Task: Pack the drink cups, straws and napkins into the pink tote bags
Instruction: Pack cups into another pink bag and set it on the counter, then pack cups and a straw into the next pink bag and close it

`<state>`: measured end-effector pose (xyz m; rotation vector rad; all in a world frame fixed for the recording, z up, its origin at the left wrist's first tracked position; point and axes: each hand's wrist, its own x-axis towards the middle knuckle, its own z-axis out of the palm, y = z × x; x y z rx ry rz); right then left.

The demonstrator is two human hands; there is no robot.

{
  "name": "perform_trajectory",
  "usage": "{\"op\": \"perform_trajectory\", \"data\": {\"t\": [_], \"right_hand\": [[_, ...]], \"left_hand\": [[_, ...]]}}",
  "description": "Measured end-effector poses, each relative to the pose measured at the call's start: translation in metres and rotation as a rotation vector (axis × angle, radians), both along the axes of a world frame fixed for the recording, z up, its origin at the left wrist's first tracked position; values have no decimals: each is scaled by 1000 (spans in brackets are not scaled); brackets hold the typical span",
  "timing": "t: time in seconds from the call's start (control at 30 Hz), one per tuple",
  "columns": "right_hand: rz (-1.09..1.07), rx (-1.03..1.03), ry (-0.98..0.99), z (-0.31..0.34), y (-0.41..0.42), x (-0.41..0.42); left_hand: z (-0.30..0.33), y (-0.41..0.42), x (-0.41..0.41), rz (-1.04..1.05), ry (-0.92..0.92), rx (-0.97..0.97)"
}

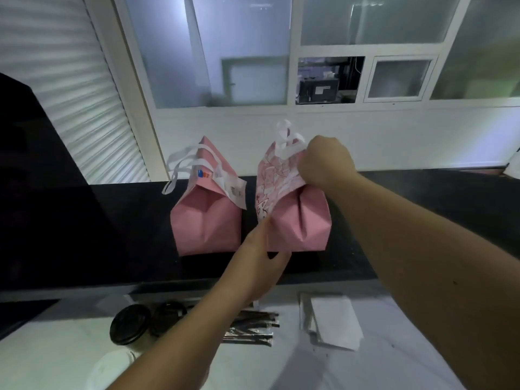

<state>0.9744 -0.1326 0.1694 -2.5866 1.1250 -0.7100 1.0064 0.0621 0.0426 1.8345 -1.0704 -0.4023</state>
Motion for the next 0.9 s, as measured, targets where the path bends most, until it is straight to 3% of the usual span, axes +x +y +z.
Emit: {"op": "perform_trajectory", "data": {"t": [0.47, 0.67, 0.9], "right_hand": [[44, 70, 29, -25, 9, 68], [47, 53, 113, -10, 18, 42], [30, 30, 81, -20, 57, -33]], "left_hand": [[-37, 6, 39, 135, 59, 134], [-26, 19, 30, 118, 32, 147], [-16, 53, 6, 159, -113, 165]]}}
